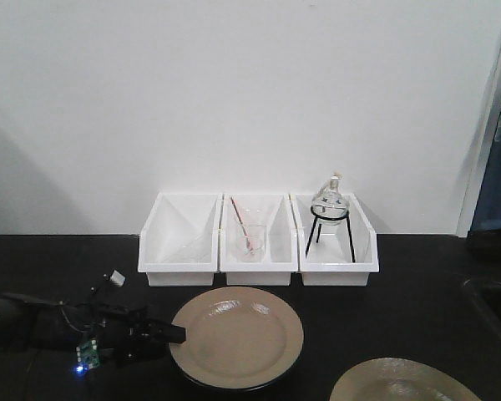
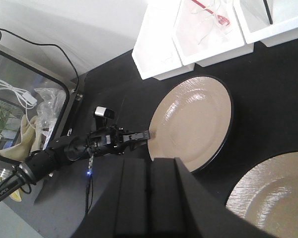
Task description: Arrange circular plates on left workspace
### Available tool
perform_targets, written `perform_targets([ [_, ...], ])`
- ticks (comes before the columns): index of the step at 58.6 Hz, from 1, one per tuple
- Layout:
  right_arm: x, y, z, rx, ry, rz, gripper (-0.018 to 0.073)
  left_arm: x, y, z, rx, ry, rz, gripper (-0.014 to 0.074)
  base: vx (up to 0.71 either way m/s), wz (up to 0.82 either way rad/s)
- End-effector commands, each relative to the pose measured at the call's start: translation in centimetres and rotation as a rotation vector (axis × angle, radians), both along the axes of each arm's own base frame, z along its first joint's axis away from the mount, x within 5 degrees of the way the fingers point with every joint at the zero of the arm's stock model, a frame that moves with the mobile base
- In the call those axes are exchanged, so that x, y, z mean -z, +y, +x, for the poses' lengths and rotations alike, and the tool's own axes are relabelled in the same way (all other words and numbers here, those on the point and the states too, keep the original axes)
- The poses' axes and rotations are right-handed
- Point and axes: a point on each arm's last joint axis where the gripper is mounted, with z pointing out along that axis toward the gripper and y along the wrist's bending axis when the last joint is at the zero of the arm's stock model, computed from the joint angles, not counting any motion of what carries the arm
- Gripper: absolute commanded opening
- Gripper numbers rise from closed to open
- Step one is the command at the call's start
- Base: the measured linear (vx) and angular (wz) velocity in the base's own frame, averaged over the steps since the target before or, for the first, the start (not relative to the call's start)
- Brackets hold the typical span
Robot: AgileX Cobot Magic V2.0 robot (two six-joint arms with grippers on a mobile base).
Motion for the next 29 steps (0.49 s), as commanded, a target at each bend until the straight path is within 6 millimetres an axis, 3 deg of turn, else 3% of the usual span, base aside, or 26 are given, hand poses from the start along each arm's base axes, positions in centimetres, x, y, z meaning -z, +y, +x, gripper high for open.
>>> perform_targets([
  [1, -2.4, 0.4, -0.6, -0.004, -0.093, 0.029, 0.0009, -5.2, 1.0, -0.1, 0.018, -0.068, -0.118, 0.0482, 0.0, 0.0],
  [9, -2.1, 0.4, -0.7, -0.007, -0.076, 0.001, 0.0009, -7.1, 2.8, -0.7, 0.031, -0.048, -0.169, 0.0313, 0.0, 0.0],
  [17, -1.4, 0.0, -0.8, 0.027, -0.002, -0.034, 0.0009, -11.1, 4.2, -1.9, 0.055, -0.132, -0.185, -0.001, 0.0, 0.0],
  [25, -0.8, -2.5, -1.0, 0.159, 0.045, -0.035, 0.0007, -16.7, 4.8, -4.0, 0.066, -0.289, -0.138, -0.0003, 0.0, 0.0],
  [29, 0.7, -4.4, -1.3, 0.233, 0.077, 0.015, -0.0002, -19.4, 4.6, -5.5, 0.085, -0.357, -0.097, -0.0001, 0.0, 0.0],
])
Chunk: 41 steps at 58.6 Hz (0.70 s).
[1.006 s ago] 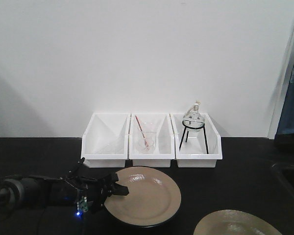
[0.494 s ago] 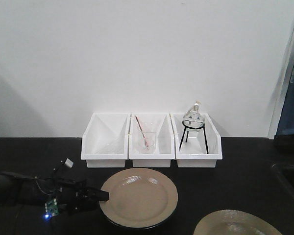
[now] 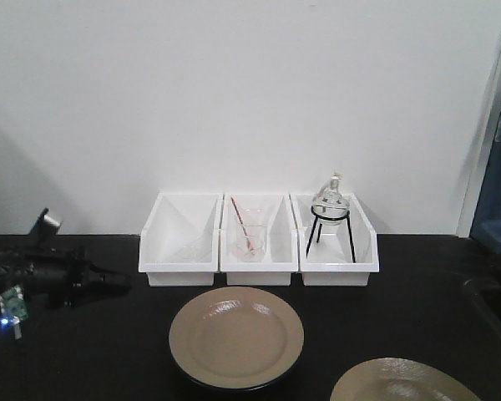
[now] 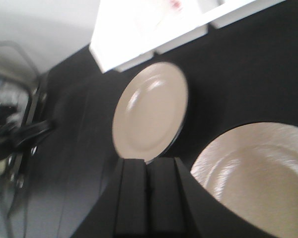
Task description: Arrange circular plates on left workspace
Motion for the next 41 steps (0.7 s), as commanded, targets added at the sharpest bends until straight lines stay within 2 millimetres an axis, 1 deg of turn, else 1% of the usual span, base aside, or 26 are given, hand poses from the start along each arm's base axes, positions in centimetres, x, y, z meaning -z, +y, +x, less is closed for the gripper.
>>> perform_targets([
  [1, 0.0, -2.1, -0.7, 0.125, -0.043, 0.08, -0.0001, -6.9, -0.5, -2.5, 0.037, -0.176, -0.02, -0.0001, 0.0, 0.01],
  [4, 2.2, -3.6, -1.0, 0.181, -0.013, 0.147, -0.0001, -8.6, -0.6, -3.7, 0.043, -0.215, 0.012, -0.0001, 0.0, 0.0],
  [5, 3.2, -4.1, -1.2, 0.199, -0.001, 0.173, -0.0001, -9.1, -0.6, -4.1, 0.047, -0.228, 0.026, 0.0, 0.0, 0.0],
  [10, 7.6, -5.6, -2.1, 0.263, 0.039, 0.265, -0.0001, -11.4, -0.7, -6.0, 0.051, -0.274, 0.075, -0.0001, 0.0, 0.0],
  [15, 11.1, -6.3, -2.8, 0.293, 0.078, 0.319, -0.0001, -13.4, -0.8, -7.7, 0.042, -0.318, 0.103, -0.0001, 0.0, 0.0],
  [20, 14.1, -6.3, -3.1, 0.274, 0.137, 0.33, -0.0001, -15.2, -1.0, -9.2, 0.035, -0.372, 0.115, -0.0001, 0.0, 0.0],
  [23, 15.5, -6.3, -3.2, 0.248, 0.18, 0.325, -0.0001, -16.0, -1.1, -9.9, 0.031, -0.392, 0.118, -0.0001, 0.0, 0.0],
  [31, 18.1, -6.5, -3.3, 0.206, 0.284, 0.294, 0.001, -17.3, -1.2, -11.4, 0.026, -0.424, 0.141, -0.0001, 0.0, 0.0],
  [36, 19.2, -6.7, -3.5, 0.194, 0.334, 0.259, 0.0035, -17.7, -1.3, -11.9, 0.033, -0.436, 0.143, -0.0001, 0.0, 0.0],
  [41, 19.8, -6.7, -3.7, 0.177, 0.364, 0.237, 0.0094, -17.9, -1.3, -12.2, 0.037, -0.441, 0.144, -0.0001, 0.0, 0.0],
])
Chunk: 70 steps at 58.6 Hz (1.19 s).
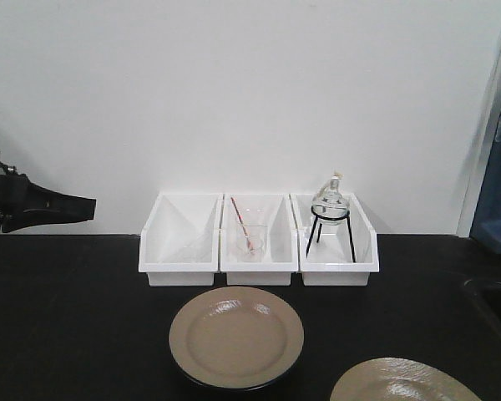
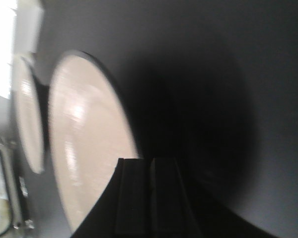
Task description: Arrange circular plates on left workspace
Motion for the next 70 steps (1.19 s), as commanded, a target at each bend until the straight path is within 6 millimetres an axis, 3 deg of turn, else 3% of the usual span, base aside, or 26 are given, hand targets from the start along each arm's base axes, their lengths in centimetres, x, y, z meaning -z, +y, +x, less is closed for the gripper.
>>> perform_targets([
  [1, -1.0, 0.0, 0.1, -0.032, -0.044, -0.008, 0.0106, -2.8, -0.4, -1.4, -0.001, -0.08, -0.068, -0.0001, 0.0, 0.0],
  [10, -0.8, 0.4, 0.5, -0.042, -0.04, -0.005, 0.0277, -2.8, -0.5, -1.5, 0.007, -0.077, -0.068, -0.0001, 0.0, 0.0],
  [20, -0.6, 2.8, 1.9, -0.115, -0.036, -0.03, 0.0502, -2.8, -0.5, -1.5, 0.008, -0.076, -0.068, -0.0001, 0.0, 0.0],
  [29, -0.4, 4.4, 2.8, -0.152, -0.023, -0.064, 0.057, -2.8, -0.5, -1.5, 0.008, -0.076, -0.068, -0.0001, 0.0, 0.0],
  [38, -0.4, 5.5, 3.6, -0.148, -0.031, -0.061, 0.0497, -2.8, -0.5, -1.5, 0.012, -0.075, -0.068, -0.0001, 0.0, 0.0],
  [42, -0.6, 5.7, 3.8, -0.132, -0.041, -0.047, 0.039, -2.8, -0.5, -1.5, 0.012, -0.074, -0.068, -0.0001, 0.0, 0.0],
  [53, -0.7, 5.8, 4.0, -0.121, -0.053, -0.041, -0.0015, -2.8, -0.5, -1.6, 0.019, -0.071, -0.067, -0.0001, 0.0, 0.0],
  [70, -1.9, 5.5, 3.9, -0.094, -0.102, -0.008, -0.0008, -2.7, -0.5, -1.7, 0.029, -0.067, -0.066, -0.0001, 0.0, 0.0],
])
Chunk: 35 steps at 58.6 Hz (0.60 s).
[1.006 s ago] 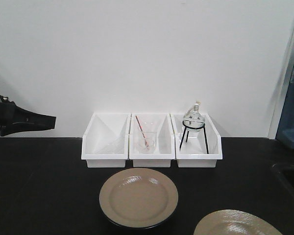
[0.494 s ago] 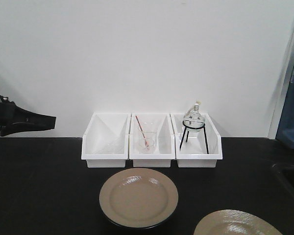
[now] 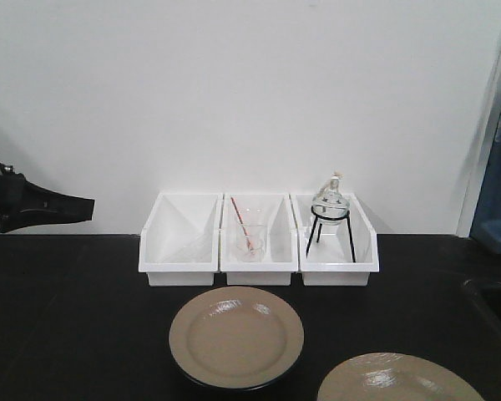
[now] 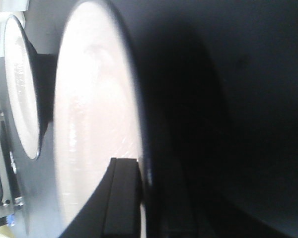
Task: Arrange circular plates on left workspace
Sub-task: 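Lift the other tan plate with the right gripper and move it over the centered plate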
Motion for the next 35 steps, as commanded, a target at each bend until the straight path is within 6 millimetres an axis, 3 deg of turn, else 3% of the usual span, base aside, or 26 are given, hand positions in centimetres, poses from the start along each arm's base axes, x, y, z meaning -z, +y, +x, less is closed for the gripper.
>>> perform_targets([
  [1, -2.7, -0.5, 0.2, 0.025, -0.105, 0.009, -0.0008, -2.6, -0.5, -1.4, 0.021, -0.067, -0.07, -0.0001, 0.0, 0.0],
  [21, -10.0, -0.4, 0.4, 0.234, -0.391, 0.119, -0.0004, -2.6, -0.5, -1.4, 0.021, -0.067, -0.069, -0.0001, 0.0, 0.0],
  [28, -11.1, 0.2, 0.8, 0.264, -0.45, 0.212, -0.0004, -2.6, -0.5, -1.4, 0.021, -0.067, -0.069, -0.0001, 0.0, 0.0],
  [35, -11.3, 2.5, 1.9, 0.218, -0.445, 0.217, -0.0004, -2.6, -0.5, -1.4, 0.02, -0.067, -0.07, -0.0001, 0.0, 0.0],
])
